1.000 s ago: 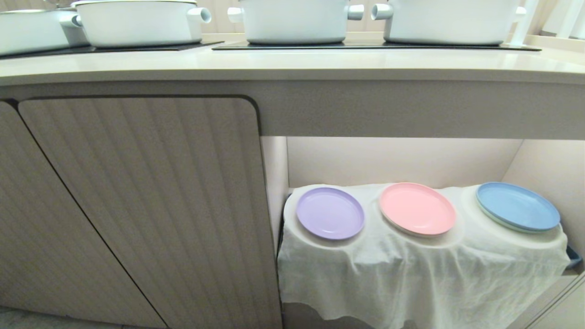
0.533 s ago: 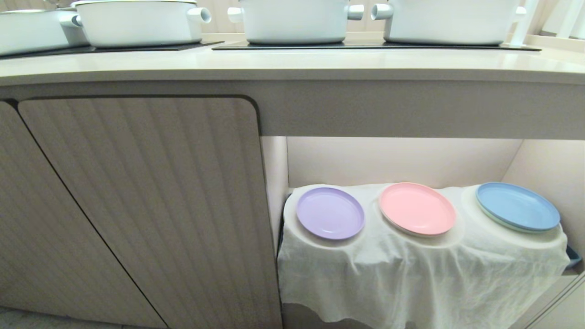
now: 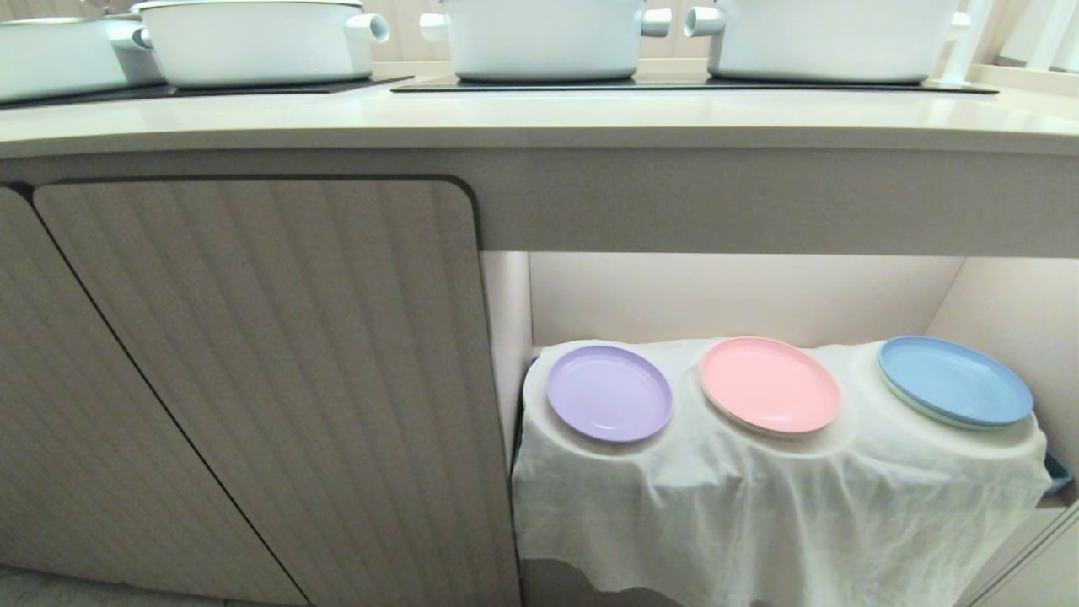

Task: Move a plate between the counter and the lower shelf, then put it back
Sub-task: Pick up the plate in the cupboard

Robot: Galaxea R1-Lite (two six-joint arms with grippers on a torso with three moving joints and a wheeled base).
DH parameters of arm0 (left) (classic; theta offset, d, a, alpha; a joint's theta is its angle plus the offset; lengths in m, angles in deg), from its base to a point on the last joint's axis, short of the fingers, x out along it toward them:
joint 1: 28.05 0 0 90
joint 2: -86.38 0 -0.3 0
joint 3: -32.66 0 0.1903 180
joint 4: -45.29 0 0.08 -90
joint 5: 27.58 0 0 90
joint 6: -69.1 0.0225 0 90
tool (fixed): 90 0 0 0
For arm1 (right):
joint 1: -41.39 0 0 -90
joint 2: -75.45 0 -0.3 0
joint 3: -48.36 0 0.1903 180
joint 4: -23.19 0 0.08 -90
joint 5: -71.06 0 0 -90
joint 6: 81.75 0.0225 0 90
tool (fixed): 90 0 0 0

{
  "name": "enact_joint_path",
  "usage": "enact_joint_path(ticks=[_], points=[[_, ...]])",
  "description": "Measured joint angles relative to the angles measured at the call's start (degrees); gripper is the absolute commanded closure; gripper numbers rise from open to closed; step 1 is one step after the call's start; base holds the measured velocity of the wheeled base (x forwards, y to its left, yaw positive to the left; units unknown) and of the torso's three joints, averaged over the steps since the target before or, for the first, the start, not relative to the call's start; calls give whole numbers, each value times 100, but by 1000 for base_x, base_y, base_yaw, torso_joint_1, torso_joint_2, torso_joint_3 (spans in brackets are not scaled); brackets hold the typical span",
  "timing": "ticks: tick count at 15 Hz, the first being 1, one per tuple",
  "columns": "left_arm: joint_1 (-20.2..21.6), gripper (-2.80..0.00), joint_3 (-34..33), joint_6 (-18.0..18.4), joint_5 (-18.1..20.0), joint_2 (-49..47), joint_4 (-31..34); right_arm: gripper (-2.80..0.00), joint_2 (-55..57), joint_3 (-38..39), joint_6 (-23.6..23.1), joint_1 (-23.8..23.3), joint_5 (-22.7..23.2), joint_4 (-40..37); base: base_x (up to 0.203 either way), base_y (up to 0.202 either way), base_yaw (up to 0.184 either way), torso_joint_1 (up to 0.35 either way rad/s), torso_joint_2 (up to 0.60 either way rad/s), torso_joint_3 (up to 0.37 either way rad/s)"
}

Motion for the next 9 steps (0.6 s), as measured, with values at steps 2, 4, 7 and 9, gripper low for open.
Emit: enact_joint_path(ticks=[2, 4, 7, 9], points=[[0, 0, 0, 0, 0, 0, 0, 0, 57, -348, -100, 0, 371, -91, 0, 0, 0, 0, 0, 0], [0, 0, 0, 2, 2, 0, 0, 0, 341, -716, -103, 0, 823, -113, 0, 0, 0, 0, 0, 0], [0, 0, 0, 1, 2, 0, 0, 0, 1148, -1283, -108, 38, 1576, -68, 0, 0, 0, 0, 0, 0], [-2, 0, 0, 2, 2, 0, 0, 0, 1804, -1554, -124, 51, 2340, 101, 0, 0, 0, 0, 0, 0]])
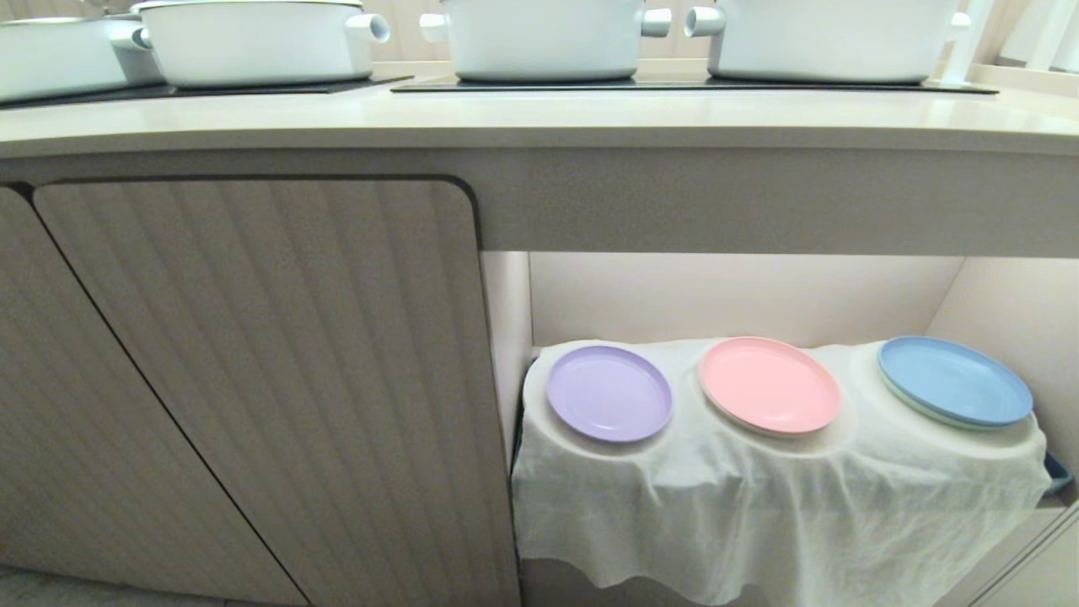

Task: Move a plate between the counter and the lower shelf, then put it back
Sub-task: Pick up the plate in the cupboard

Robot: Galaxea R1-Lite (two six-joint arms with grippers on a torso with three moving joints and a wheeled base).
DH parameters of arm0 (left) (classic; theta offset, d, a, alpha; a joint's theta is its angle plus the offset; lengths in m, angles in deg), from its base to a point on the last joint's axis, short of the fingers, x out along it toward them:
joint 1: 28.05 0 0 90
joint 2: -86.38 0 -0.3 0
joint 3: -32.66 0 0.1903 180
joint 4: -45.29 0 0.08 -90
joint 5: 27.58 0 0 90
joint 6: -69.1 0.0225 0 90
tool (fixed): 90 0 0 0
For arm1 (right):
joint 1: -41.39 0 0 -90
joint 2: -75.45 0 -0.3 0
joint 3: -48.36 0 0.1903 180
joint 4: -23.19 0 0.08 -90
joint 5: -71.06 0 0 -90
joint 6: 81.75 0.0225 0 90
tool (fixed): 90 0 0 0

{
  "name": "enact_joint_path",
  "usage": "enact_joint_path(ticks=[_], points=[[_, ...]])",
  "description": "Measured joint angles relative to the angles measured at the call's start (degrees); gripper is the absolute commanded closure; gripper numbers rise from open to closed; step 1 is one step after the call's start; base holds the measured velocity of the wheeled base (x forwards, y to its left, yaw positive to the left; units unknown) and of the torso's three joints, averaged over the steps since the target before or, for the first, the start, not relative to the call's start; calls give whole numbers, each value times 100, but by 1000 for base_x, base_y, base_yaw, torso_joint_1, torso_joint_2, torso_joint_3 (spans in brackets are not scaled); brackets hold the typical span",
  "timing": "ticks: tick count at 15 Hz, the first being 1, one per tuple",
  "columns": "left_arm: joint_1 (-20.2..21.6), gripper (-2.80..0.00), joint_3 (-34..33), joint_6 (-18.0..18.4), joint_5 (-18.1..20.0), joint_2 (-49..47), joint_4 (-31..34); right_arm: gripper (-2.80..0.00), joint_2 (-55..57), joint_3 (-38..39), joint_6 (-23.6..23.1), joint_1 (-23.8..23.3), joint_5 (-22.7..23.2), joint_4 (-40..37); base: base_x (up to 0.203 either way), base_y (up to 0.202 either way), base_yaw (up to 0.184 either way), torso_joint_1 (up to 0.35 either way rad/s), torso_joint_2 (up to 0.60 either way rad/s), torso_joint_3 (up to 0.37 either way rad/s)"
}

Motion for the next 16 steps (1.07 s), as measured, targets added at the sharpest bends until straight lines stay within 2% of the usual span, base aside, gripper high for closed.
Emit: enact_joint_path(ticks=[3, 7, 11, 16], points=[[2, 0, 0, -1, -1, 0, 0, 0, 1121, -179, -11, 9, 1033, 604, 0, 0, 0, 0, 0, 0], [2, 0, 0, 0, 0, 0, -1, 0, 2728, -252, -35, 109, 1989, 1246, 0, 0, 0, 0, 0, 0], [2, 0, 0, 0, -1, 0, 0, 0, 4395, -235, -84, 801, 2162, 1908, 0, 0, 0, 0, 0, 0], [2, 0, 0, -1, 0, 0, 0, 0, 6836, -216, -103, 1316, 1856, 3699, 0, 0, 0, 0, 0, 0]])
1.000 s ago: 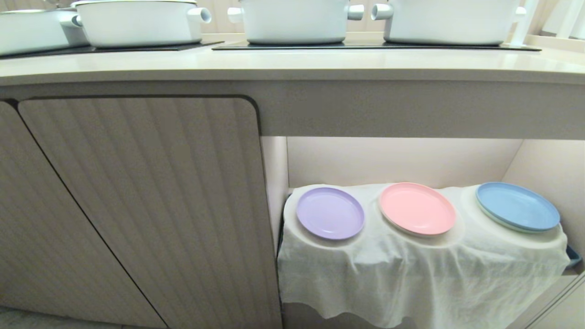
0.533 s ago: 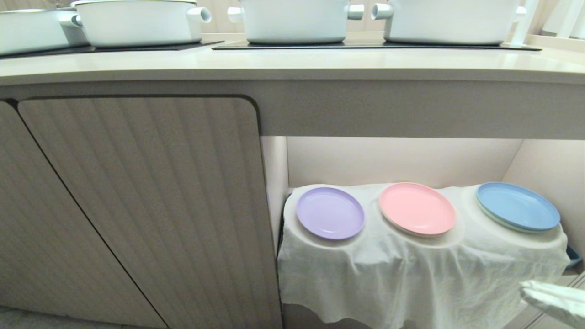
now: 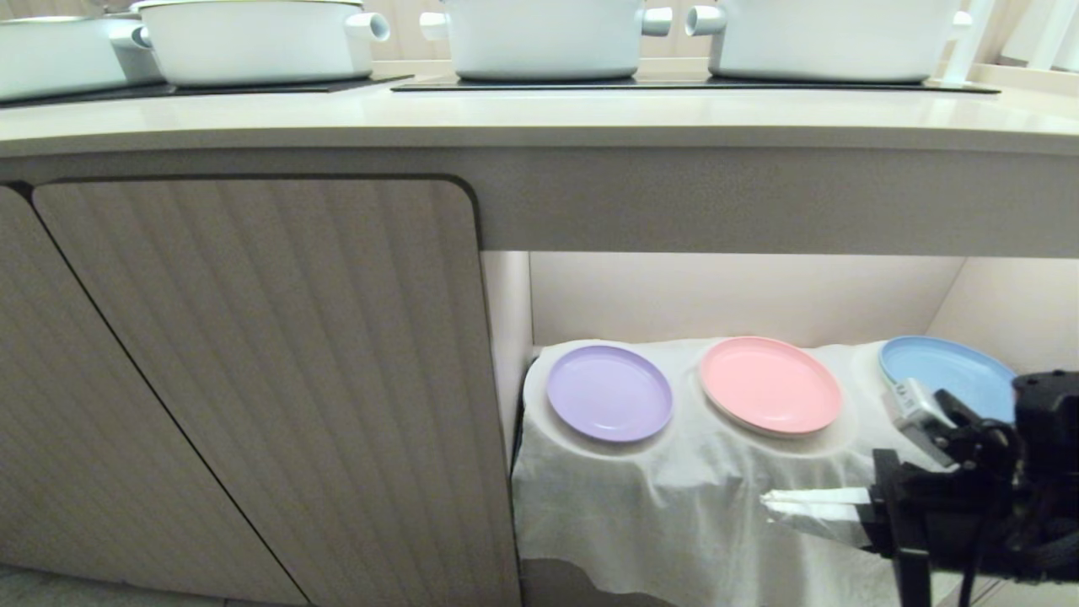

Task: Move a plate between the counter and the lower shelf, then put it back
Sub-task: Pick up the plate in the cupboard

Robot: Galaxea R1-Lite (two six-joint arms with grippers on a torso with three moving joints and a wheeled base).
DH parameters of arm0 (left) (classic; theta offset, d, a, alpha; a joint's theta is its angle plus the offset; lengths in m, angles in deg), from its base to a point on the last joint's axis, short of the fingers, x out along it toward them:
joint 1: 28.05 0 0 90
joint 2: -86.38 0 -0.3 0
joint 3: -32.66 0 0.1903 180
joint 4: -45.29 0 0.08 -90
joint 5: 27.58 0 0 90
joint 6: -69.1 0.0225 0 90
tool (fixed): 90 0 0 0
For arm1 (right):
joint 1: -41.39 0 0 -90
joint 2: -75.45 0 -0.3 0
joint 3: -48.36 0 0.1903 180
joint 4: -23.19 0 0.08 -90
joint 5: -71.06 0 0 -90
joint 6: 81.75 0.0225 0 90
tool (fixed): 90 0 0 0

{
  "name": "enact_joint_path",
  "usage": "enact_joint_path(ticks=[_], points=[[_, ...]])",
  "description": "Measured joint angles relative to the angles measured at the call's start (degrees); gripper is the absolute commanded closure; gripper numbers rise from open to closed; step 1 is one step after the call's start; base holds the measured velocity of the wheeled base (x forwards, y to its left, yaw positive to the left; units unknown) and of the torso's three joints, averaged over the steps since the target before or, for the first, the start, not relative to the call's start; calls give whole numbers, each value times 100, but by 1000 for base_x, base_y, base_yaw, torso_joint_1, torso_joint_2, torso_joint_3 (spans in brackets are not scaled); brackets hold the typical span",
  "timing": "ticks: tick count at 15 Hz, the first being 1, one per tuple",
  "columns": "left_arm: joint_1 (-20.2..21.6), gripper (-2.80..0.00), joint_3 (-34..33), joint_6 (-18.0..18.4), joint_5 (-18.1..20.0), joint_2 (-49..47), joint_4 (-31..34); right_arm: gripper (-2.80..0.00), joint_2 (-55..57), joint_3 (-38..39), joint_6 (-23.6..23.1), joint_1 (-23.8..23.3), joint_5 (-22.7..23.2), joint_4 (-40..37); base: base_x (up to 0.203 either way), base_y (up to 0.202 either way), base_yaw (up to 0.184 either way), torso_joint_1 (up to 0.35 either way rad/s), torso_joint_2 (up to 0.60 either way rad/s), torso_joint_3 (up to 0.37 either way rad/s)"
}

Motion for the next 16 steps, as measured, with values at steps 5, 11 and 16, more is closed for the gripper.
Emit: enact_joint_path(ticks=[5, 11, 16], points=[[-1, 0, 0, 1, -1, 0, 0, 0, 1654, -26, 1254, 128, -357, 1845, 0, 0, 0, 0, 0, 0], [-2, 0, 0, 1, -2, 0, 0, 0, 2734, -12, 2731, 661, -1568, 3414, 0, 0, 0, 0, 0, 0], [-2, 0, 0, -1, -2, 0, 0, 0, 3164, -163, 3280, 696, -2399, 3484, 0, 0, 0, 0, 0, 0]])
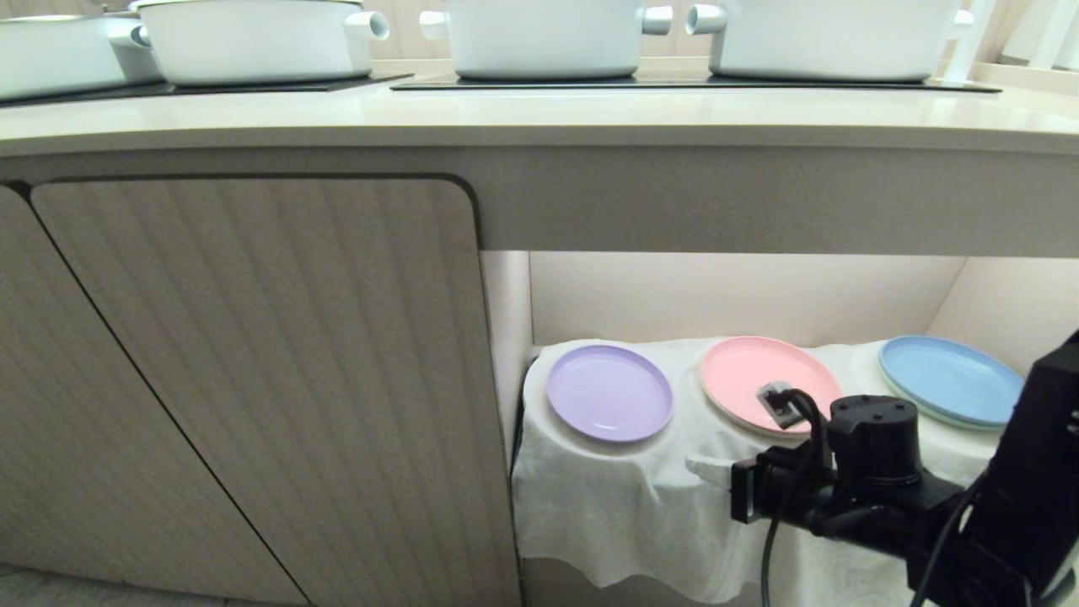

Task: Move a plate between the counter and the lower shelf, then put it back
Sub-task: Pick up the plate in the cupboard

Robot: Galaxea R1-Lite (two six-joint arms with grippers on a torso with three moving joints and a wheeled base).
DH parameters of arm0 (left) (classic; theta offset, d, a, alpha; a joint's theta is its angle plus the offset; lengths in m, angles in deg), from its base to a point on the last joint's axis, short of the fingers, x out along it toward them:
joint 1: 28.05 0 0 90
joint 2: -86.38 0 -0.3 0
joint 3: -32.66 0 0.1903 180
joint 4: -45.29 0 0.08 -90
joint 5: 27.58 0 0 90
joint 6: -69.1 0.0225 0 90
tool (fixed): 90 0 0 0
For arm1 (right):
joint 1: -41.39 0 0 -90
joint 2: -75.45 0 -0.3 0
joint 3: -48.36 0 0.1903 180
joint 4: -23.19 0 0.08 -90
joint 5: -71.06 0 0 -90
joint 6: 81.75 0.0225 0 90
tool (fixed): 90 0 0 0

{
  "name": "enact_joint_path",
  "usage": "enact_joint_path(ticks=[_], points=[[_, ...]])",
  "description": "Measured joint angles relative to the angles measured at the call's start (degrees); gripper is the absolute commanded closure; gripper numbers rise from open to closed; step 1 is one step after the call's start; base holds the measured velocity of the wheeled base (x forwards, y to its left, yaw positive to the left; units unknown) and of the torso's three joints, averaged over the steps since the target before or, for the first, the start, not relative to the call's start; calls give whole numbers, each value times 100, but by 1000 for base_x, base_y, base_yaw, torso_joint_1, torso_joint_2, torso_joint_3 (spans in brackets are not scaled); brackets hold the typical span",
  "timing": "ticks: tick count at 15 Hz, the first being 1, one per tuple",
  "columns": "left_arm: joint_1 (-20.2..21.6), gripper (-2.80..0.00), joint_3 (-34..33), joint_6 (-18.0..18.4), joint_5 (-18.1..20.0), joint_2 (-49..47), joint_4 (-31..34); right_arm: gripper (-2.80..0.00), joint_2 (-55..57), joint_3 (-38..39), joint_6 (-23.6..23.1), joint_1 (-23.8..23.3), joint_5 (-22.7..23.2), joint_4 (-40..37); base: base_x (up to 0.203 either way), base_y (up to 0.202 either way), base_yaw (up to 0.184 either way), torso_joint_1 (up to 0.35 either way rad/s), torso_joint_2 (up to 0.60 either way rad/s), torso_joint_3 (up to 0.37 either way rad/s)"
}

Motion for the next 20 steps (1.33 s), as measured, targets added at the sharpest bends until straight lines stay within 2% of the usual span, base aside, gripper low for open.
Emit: enact_joint_path(ticks=[2, 8, 13, 18, 20], points=[[2, 0, 0, 0, 2, 0, 0, 0, 61, -99, 369, 0, -25, -22, 0, 0, 0, 0, 0, 0], [0, 0, 0, 0, 2, 0, 0, 0, 123, -503, 679, -9, -35, -679, 0, 0, 0, 0, 0, 0], [2, 0, 0, 0, 2, 0, 0, 0, 127, -1180, 696, -41, -298, -1833, 0, 0, 0, 0, 0, 0], [2, 0, 0, 0, 2, 0, 0, 0, 205, -2188, 1271, -49, -309, -2745, 0, 0, 0, 0, 0, 0], [2, 0, 0, 2, 2, 0, 0, 0, 249, -2535, 1317, -46, -295, -3299, 0, 0, 0, 0, 0, 0]])
